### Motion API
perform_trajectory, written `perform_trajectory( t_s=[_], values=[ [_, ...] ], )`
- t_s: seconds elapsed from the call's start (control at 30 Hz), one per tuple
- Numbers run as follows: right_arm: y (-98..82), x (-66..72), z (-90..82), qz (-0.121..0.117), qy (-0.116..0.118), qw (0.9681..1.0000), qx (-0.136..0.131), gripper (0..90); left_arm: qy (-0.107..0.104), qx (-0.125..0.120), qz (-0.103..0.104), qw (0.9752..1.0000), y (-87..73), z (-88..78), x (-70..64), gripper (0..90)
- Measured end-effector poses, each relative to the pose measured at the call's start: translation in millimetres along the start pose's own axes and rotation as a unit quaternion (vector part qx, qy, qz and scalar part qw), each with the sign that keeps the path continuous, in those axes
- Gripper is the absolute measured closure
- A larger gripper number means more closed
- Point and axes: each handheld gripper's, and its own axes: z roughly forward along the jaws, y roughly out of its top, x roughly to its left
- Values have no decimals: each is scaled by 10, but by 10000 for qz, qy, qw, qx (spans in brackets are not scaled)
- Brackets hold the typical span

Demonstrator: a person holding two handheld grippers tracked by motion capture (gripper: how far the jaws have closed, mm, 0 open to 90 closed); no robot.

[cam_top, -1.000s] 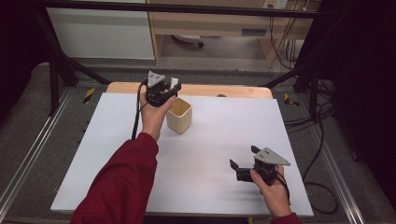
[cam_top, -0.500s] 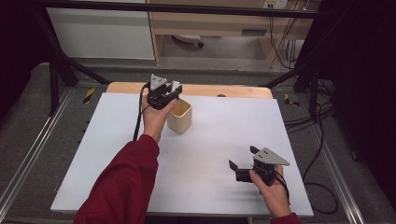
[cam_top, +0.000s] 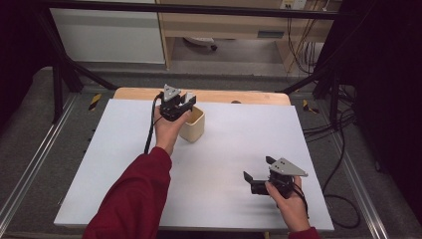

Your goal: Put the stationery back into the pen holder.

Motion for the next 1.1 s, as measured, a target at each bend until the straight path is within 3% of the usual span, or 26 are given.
perform_trajectory(
  t_s=[0.9, 0.93, 1.1],
  values=[
    [3, -2, -7, -26, 41, 10000, -44, 27, -165, 49, 68, 9998, -76, 120, -74, 658],
    [7, -1, -12, -17, 6, 10000, -59, 27, -176, 62, 13, 9998, -72, 113, -70, 647],
    [10, -23, -29, 51, -21, 9999, -88, 25, 16, -18, 51, 10000, 0, 6, -67, 343]
  ],
)
